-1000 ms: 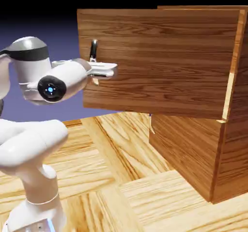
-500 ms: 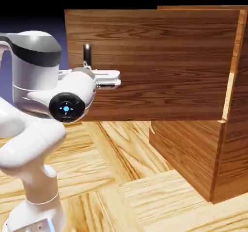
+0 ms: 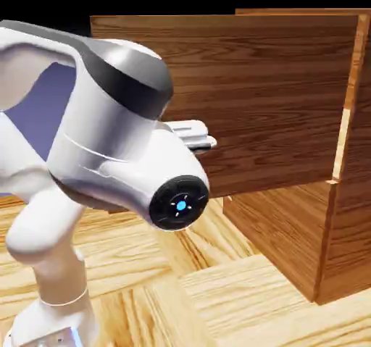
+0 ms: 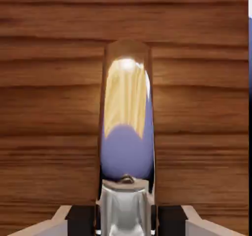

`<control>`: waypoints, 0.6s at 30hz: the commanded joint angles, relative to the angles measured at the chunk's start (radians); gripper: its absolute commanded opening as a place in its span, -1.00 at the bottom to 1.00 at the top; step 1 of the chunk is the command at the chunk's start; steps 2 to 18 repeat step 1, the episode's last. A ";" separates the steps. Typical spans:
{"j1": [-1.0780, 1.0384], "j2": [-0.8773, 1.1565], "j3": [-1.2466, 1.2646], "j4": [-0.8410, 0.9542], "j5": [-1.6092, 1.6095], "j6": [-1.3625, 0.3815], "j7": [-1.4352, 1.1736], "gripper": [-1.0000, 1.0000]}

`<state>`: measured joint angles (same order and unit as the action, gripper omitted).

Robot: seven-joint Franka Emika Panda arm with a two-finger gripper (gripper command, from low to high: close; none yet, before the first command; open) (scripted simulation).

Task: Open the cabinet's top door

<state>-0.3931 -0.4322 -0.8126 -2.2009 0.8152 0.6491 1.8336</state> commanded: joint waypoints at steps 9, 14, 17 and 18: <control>0.022 0.036 -0.025 0.035 -0.012 -0.029 -0.027 -1.00; 0.022 0.036 -0.025 0.035 -0.012 -0.029 -0.027 -1.00; 0.022 0.036 -0.025 0.035 -0.012 -0.029 -0.027 -1.00; 0.022 0.036 -0.025 0.035 -0.012 -0.029 -0.027 -1.00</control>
